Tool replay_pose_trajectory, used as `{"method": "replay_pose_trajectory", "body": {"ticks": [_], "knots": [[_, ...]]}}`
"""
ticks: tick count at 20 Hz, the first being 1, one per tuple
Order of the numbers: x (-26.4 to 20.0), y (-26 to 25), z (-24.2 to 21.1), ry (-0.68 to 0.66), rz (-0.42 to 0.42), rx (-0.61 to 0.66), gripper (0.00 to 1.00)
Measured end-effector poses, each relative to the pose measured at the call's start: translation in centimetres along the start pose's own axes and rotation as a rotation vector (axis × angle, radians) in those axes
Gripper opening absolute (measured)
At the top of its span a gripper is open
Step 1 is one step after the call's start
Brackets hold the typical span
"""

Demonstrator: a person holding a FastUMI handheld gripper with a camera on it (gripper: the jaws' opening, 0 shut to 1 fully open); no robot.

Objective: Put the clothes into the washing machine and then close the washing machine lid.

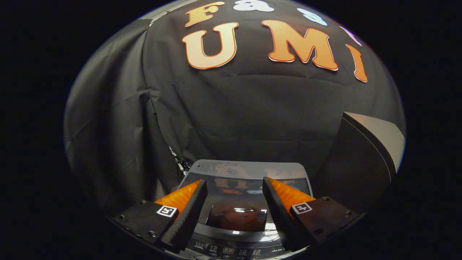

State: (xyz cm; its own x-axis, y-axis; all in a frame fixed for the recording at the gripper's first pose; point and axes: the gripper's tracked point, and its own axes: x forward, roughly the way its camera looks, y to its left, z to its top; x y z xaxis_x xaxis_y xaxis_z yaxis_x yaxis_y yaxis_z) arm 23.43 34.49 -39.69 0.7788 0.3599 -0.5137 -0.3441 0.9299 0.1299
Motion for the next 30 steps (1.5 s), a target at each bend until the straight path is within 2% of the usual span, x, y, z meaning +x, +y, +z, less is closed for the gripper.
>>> {"method": "replay_pose_trajectory", "body": {"ticks": [8,13,21,30], "knots": [[-0.8,-0.2,0.7,0.003,-0.006,0.003,1.0],[-3.8,-0.3,4.5,-0.052,-0.001,0.016,0.99],[-13.7,-3.7,13.3,-0.209,-0.051,-0.01,0.99],[-26.2,-11.8,18.0,-0.372,-0.161,-0.003,0.99]]}}
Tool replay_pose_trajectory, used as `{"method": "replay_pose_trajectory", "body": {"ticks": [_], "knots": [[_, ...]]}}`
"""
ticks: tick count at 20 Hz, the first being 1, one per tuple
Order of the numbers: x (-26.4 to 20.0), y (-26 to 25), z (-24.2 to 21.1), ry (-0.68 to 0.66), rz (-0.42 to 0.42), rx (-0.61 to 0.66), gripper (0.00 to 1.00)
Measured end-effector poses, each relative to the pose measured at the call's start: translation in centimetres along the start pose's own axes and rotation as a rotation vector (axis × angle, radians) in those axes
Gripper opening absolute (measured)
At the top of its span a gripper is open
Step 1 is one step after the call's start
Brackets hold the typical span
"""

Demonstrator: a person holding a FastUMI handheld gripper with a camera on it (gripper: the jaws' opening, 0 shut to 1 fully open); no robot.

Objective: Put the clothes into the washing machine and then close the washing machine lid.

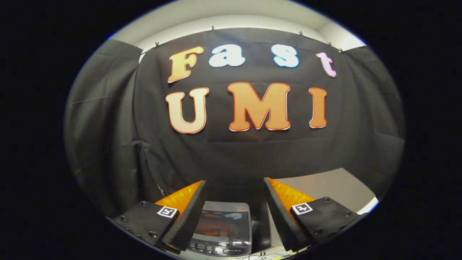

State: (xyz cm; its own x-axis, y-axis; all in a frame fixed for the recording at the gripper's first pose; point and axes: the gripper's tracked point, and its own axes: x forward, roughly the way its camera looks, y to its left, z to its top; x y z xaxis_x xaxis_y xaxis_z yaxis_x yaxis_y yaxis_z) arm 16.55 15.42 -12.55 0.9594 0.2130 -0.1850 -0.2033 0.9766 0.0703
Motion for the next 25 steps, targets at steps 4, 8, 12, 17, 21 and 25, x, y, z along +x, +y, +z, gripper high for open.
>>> {"method": "replay_pose_trajectory", "body": {"ticks": [4,8,12,17,21,25], "knots": [[-4.2,-4.1,3.3,-0.063,-0.008,0.007,0.99],[-7.7,-9.1,5.8,-0.115,-0.023,0.009,0.99],[-10.9,-13.2,7.7,-0.16,-0.035,0.008,0.99],[-13.4,-16.9,8.4,-0.186,-0.043,0.009,0.99],[-14.1,-17.2,8.7,-0.201,-0.051,0.013,0.99],[-14.2,-17.6,9.1,-0.21,-0.073,0.002,0.99]]}}
